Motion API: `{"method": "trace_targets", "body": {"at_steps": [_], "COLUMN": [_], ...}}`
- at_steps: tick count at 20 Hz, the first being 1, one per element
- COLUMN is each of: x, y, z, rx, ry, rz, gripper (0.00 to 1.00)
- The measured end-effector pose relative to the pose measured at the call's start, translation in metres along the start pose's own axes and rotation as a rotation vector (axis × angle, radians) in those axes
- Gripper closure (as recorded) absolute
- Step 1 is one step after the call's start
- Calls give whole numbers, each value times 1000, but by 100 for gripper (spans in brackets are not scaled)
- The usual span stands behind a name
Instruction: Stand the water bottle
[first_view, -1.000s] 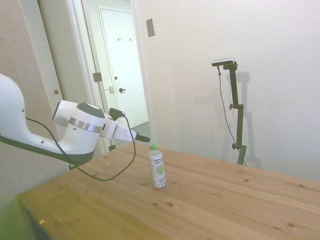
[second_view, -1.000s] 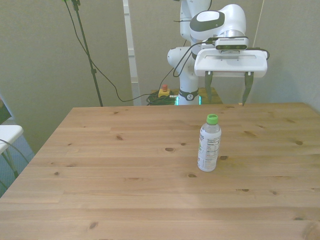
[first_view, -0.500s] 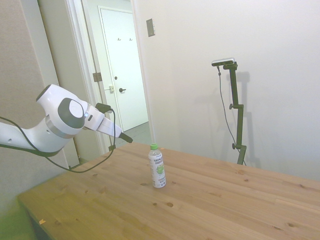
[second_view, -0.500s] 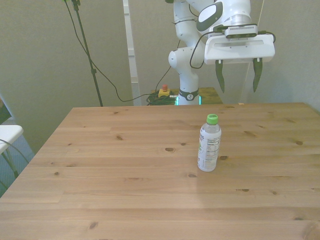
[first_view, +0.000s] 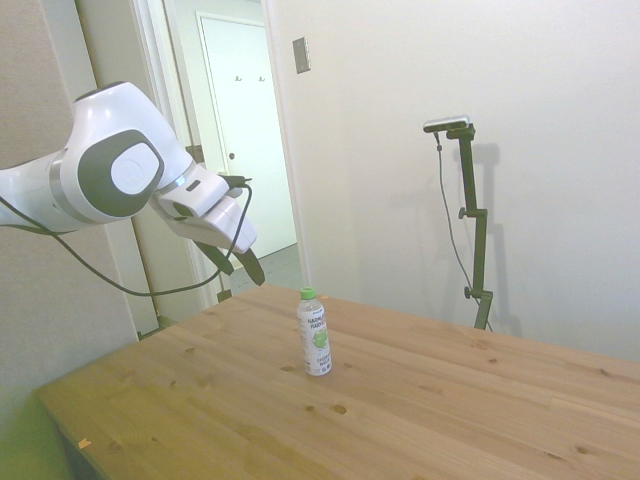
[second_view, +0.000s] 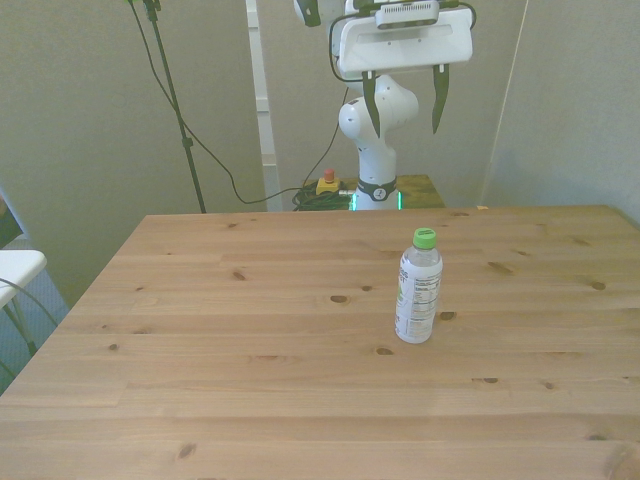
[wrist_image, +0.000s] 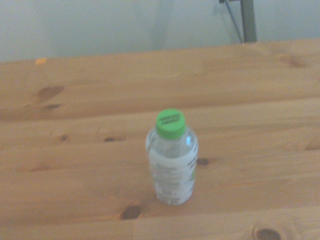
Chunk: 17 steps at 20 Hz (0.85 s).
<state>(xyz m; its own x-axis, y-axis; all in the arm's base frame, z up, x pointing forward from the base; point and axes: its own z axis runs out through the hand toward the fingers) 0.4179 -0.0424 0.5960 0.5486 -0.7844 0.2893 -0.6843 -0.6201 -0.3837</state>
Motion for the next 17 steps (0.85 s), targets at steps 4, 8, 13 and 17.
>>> {"method": "trace_targets", "body": {"at_steps": [4,8,13,17], "x": [6,3,-4,-7], "y": [14,27,35,44], "z": [19,36,66,89], "rx": [-72,-134,-176,-194], "ry": [-55,-98,-156,-209], "rz": [-31,-60,-93,-103], "gripper": [0,0,0,0]}}
